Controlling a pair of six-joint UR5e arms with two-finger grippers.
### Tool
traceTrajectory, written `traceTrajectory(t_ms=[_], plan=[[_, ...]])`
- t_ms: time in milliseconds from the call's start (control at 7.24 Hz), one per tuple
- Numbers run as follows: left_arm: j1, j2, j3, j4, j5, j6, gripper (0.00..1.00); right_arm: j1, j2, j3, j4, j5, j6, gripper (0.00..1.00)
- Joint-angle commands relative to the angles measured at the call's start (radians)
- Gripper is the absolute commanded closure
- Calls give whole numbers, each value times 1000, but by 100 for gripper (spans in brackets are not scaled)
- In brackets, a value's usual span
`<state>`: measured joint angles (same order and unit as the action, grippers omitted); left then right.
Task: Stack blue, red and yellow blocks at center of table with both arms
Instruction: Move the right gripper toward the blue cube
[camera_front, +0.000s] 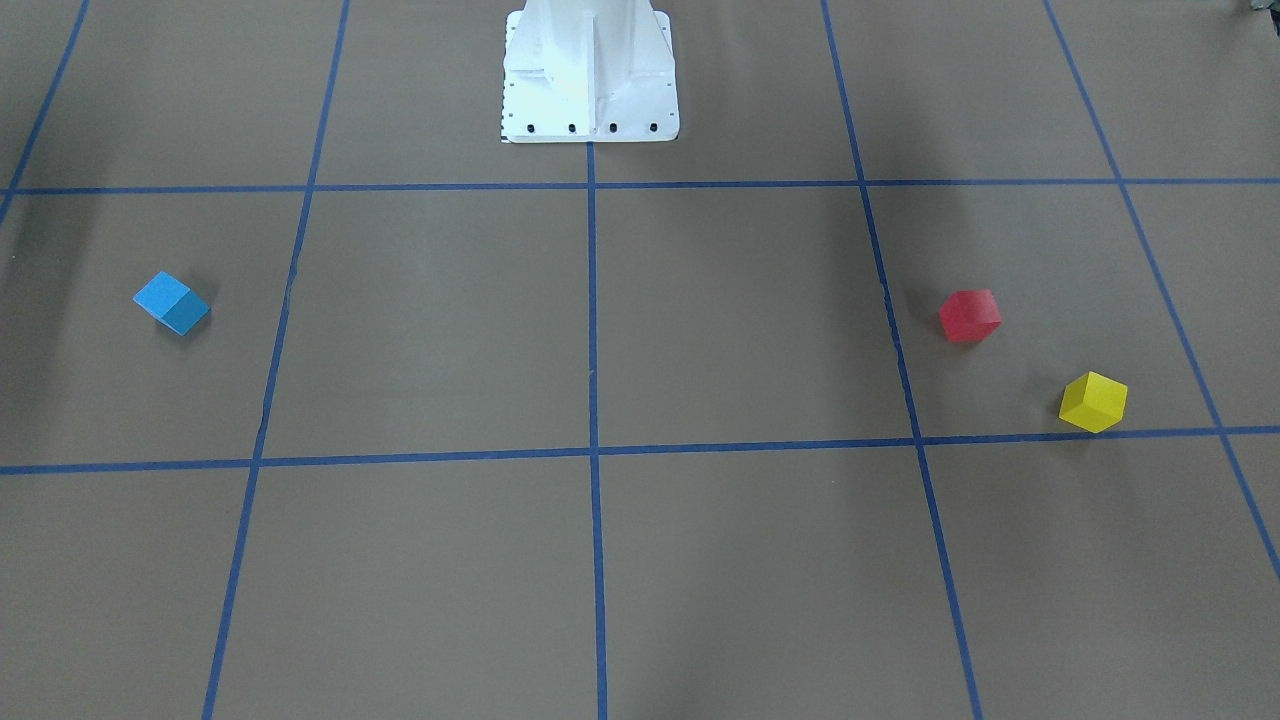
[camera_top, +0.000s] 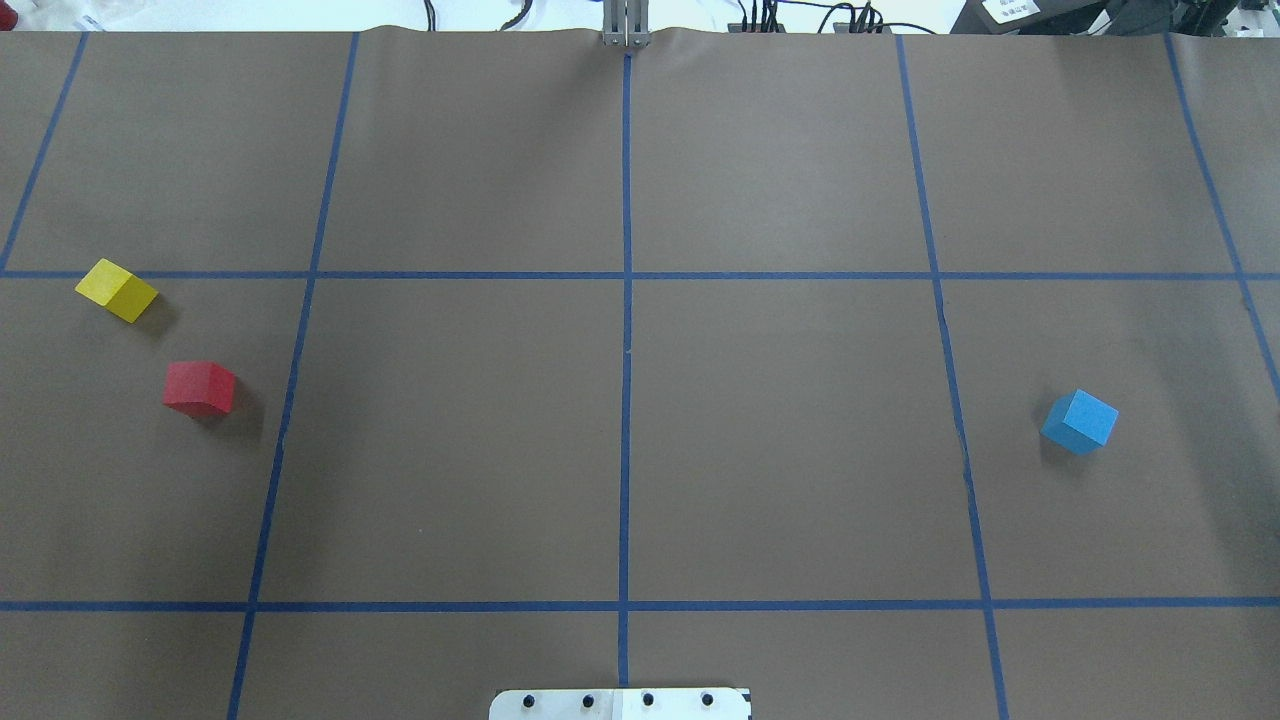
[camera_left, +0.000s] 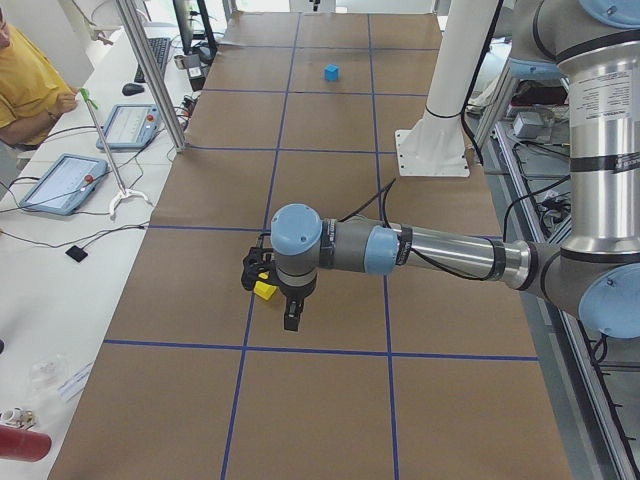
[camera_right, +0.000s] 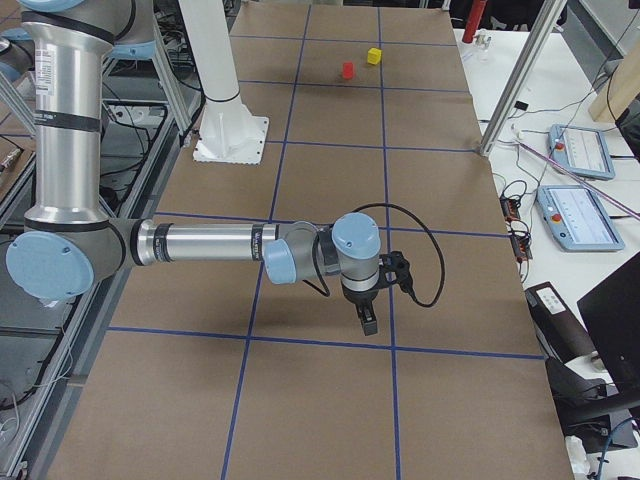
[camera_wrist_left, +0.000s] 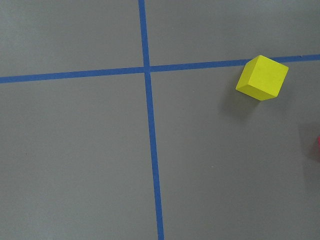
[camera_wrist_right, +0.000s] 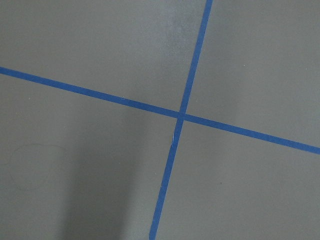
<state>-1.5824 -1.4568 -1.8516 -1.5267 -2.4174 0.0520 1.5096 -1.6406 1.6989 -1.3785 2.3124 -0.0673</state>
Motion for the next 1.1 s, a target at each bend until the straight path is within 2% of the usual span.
traceTrajectory(t_ms=[0, 138, 276, 552, 691, 967], plan=[[10, -121, 85, -102, -2, -10, 1, -99, 76, 13, 4, 1, 7, 0], [12, -152, 148, -105, -11, -21, 0, -167, 91, 34, 6, 11, 96, 0], [15, -152, 153, -148, -11, -21, 1, -258, 102, 68, 34, 6, 188, 0], [15, -145, 164, -182, -11, -21, 1, -343, 50, 163, 51, 1, 585, 0], [16, -143, 164, -182, -11, -21, 1, -380, 15, 171, 132, -1, 701, 1], [16, -142, 163, -182, -11, -21, 0, -478, -85, 191, 328, -34, 1075, 6]])
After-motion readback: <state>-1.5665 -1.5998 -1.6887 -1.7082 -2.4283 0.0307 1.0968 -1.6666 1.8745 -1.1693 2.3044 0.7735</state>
